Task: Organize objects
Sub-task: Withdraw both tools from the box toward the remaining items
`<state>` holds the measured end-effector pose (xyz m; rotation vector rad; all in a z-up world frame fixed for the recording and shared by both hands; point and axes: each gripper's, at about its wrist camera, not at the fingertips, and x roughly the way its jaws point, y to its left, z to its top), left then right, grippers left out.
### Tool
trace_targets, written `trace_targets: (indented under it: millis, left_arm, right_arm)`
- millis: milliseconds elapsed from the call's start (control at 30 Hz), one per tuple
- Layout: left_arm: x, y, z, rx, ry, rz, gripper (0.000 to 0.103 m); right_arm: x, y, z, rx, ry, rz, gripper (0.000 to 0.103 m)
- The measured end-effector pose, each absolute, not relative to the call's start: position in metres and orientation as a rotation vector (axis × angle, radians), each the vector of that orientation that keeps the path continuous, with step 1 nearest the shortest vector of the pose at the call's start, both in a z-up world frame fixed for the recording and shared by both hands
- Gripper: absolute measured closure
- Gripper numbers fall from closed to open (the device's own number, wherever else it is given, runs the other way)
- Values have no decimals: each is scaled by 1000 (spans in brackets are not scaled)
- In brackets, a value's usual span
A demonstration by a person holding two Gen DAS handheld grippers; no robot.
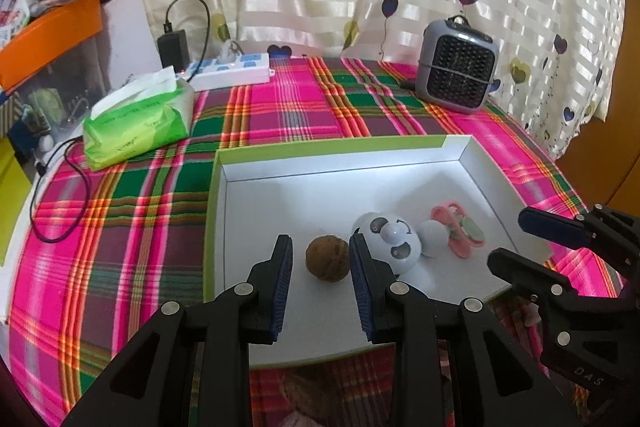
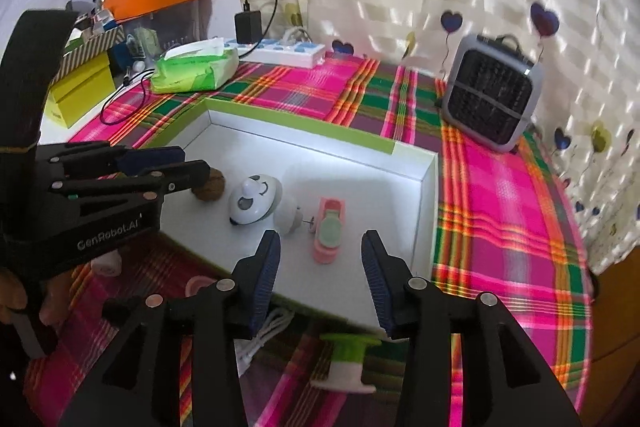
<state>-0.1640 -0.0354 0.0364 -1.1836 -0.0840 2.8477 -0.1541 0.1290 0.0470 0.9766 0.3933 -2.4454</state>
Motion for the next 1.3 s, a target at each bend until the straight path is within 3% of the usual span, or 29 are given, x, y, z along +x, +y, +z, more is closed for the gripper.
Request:
trace_targets:
  millis: [600, 1300]
  left_arm:
    - [-104, -5, 61, -1032, -29, 2789, 76]
    - [-67, 7, 68, -988, -15, 2765, 76]
  right_arm:
    - [-101, 144, 79, 798, 537, -2637, 59]
    - [-67, 152, 90, 749, 518, -2648, 59]
